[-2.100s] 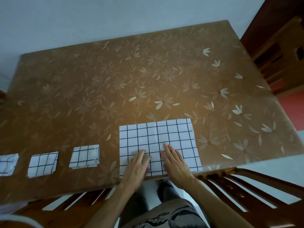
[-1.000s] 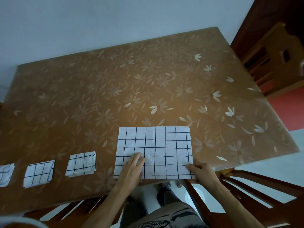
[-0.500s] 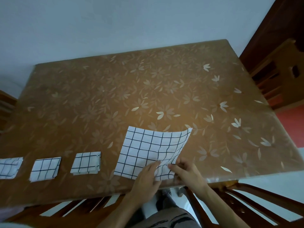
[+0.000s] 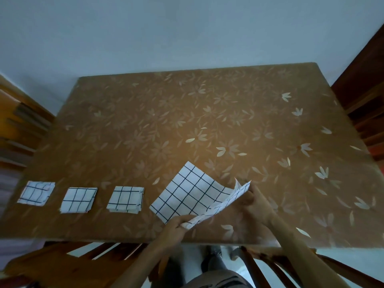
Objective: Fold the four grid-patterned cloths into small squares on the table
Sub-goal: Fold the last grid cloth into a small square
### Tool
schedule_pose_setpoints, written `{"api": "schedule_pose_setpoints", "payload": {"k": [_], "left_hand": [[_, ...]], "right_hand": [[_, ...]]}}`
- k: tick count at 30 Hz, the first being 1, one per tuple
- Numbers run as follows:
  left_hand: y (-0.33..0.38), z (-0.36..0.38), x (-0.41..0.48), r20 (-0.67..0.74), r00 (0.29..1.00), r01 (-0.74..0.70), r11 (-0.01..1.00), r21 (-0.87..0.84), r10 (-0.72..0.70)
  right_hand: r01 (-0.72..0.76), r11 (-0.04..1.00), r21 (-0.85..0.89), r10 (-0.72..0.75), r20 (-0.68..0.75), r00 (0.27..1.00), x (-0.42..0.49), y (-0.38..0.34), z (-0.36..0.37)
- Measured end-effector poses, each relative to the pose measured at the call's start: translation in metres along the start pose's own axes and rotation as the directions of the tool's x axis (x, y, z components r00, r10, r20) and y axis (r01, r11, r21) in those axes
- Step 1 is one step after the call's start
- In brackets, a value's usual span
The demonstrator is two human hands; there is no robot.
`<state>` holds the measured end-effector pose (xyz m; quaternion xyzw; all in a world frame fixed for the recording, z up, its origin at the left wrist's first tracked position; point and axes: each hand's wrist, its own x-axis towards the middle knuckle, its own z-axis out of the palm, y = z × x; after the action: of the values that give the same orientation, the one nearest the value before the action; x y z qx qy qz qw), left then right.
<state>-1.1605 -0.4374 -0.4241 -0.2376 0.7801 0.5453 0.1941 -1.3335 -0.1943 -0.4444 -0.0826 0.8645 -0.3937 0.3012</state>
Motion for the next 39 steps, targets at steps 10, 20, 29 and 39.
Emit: {"api": "schedule_pose_setpoints", "payload": {"k": [10, 20, 29, 39], "left_hand": [[-0.007, -0.029, -0.018, -0.046, 0.999, 0.0, 0.998, 0.063, 0.003], [-0.018, -0.022, 0.0, -0.135, 0.99, -0.023, 0.998, 0.054, 0.03], [-0.029, -0.019, 0.012, -0.099, 0.986, 0.14, 0.988, 0.06, -0.133], [-0.027, -0.015, 0.023, -0.2, 0.959, 0.224, 0.97, 0.097, -0.201]], "right_hand": [[0.24, 0.957, -0.165, -0.275, -0.234, 0.933, 0.02, 0.017, 0.019], [0.034, 0.993, -0.11, -0.037, -0.019, 0.999, -0.039, 0.005, -0.007], [-0.04, 0.988, 0.152, 0.04, 0.006, 0.999, -0.028, 0.015, 0.002], [-0.186, 0.972, 0.142, 0.195, -0.054, 0.979, -0.015, 0.031, 0.022]]}}
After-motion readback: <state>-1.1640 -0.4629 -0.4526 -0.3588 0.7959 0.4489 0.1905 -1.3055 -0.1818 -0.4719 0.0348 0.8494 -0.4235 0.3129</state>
